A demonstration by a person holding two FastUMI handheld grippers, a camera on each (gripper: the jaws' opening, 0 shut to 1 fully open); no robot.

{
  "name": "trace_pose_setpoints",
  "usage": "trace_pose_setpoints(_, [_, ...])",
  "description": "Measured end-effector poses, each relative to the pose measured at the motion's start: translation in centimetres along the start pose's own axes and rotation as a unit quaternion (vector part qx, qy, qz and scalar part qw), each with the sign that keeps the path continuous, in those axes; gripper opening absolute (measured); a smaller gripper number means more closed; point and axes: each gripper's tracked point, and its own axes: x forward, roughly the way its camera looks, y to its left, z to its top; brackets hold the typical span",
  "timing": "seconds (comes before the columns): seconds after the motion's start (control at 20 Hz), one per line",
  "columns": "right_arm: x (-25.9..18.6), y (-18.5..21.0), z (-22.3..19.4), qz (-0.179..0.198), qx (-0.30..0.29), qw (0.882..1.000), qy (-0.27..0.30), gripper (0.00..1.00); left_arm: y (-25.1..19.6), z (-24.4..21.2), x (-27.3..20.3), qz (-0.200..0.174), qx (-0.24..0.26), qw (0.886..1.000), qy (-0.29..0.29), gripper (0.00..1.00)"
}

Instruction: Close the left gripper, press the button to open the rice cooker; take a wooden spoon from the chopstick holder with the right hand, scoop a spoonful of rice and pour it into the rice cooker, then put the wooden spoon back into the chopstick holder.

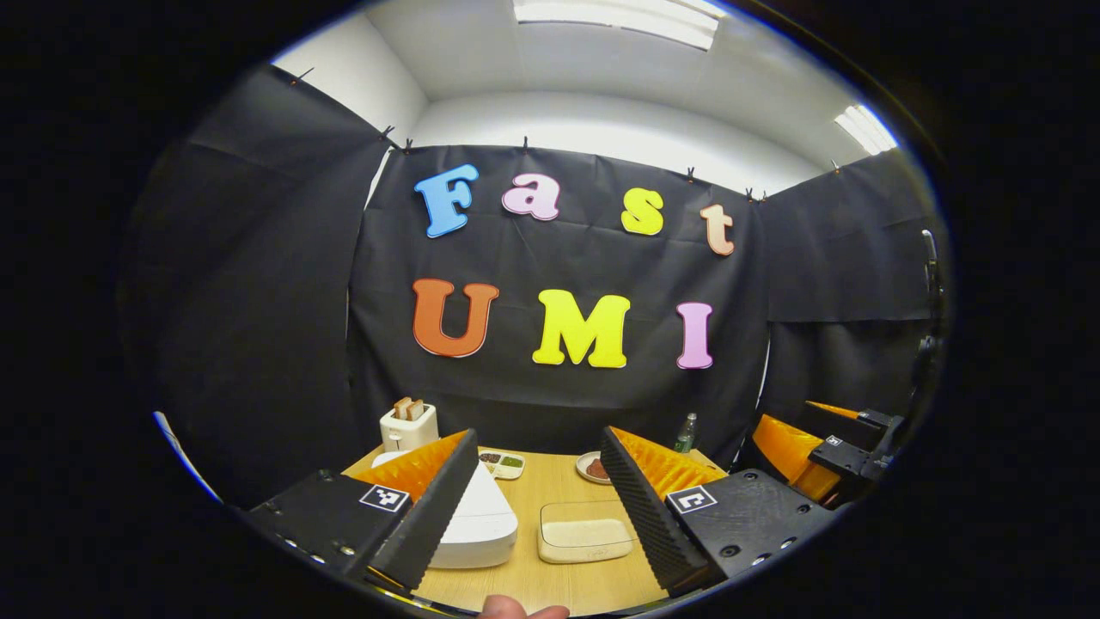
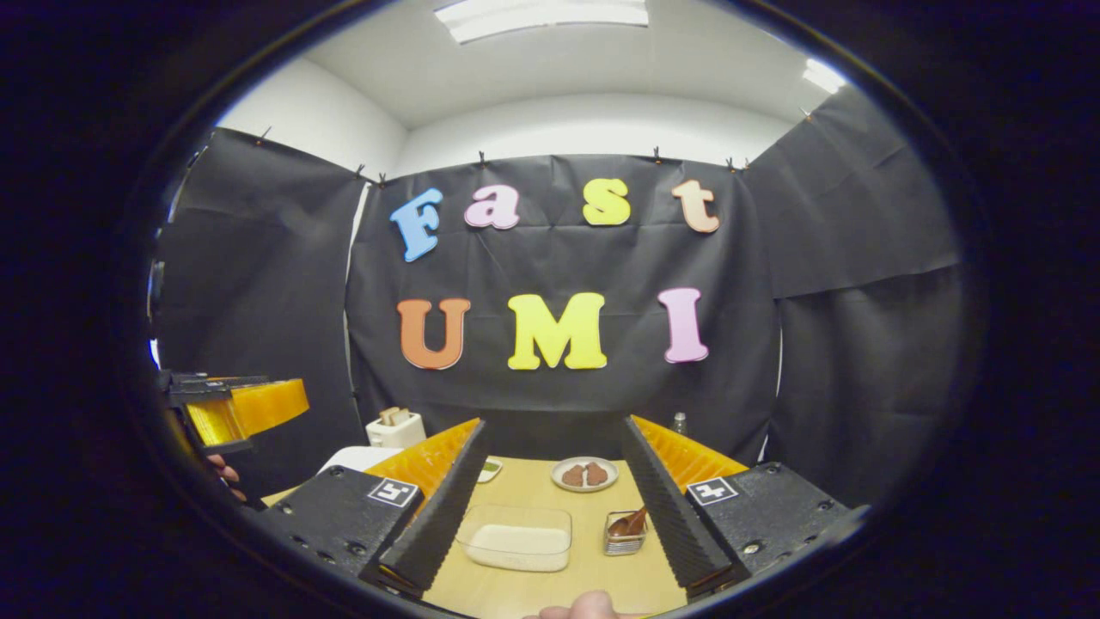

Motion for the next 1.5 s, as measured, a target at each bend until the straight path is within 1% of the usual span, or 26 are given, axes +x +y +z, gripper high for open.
trace_pose_setpoints(0.05, [-0.1,0.2,-0.2,0.002,0.001,1.000,0.002,0.99,0.0,-0.2,-0.2,-0.001,0.003,1.000,0.000,0.93])
trace_pose_setpoints(0.1, [-0.1,0.3,-0.4,0.003,0.001,1.000,0.005,0.96,0.0,-0.5,-0.3,-0.002,0.006,1.000,0.002,0.93])
trace_pose_setpoints(0.2, [0.2,0.5,-0.9,0.006,-0.002,1.000,0.014,0.99,-0.1,-0.8,-0.6,-0.003,0.010,1.000,0.007,0.93])
trace_pose_setpoints(0.3, [0.5,0.6,-1.2,0.007,0.001,1.000,0.021,0.96,-0.5,-1.0,-0.5,-0.008,0.010,1.000,0.009,0.93])
trace_pose_setpoints(0.4, [0.7,0.6,-1.2,0.007,0.005,1.000,0.025,0.96,-0.7,-1.1,-0.4,-0.012,0.010,1.000,0.011,0.94])
trace_pose_setpoints(0.45, [0.8,0.7,-1.2,0.008,0.005,1.000,0.025,0.99,-0.8,-1.2,-0.4,-0.014,0.009,1.000,0.011,0.93])
trace_pose_setpoints(0.55, [0.8,0.8,-1.1,0.010,0.003,1.000,0.022,0.99,-0.8,-1.0,-0.5,-0.014,0.010,1.000,0.010,0.93])
trace_pose_setpoints(0.7, [1.0,1.1,-1.2,0.012,0.002,1.000,0.023,0.96,-0.7,-1.2,-0.3,-0.015,0.005,1.000,0.013,0.93])
trace_pose_setpoints(1.05, [1.4,1.8,-1.4,0.017,0.003,0.999,0.029,0.96,0.1,-1.2,-0.1,-0.011,0.002,1.000,0.016,0.93])
trace_pose_setpoints(1.1, [1.5,2.0,-1.5,0.018,0.003,0.999,0.031,0.98,0.3,-1.4,0.0,-0.009,0.003,1.000,0.018,0.93])
trace_pose_setpoints(1.35, [1.7,2.4,-2.1,0.020,0.006,0.999,0.039,0.96,0.6,-1.7,0.2,-0.008,0.001,1.000,0.023,0.93])
trace_pose_setpoints(1.5, [2.0,2.3,-1.7,0.018,0.008,0.999,0.035,0.99,0.8,-1.4,0.4,-0.007,0.006,1.000,0.022,0.93])
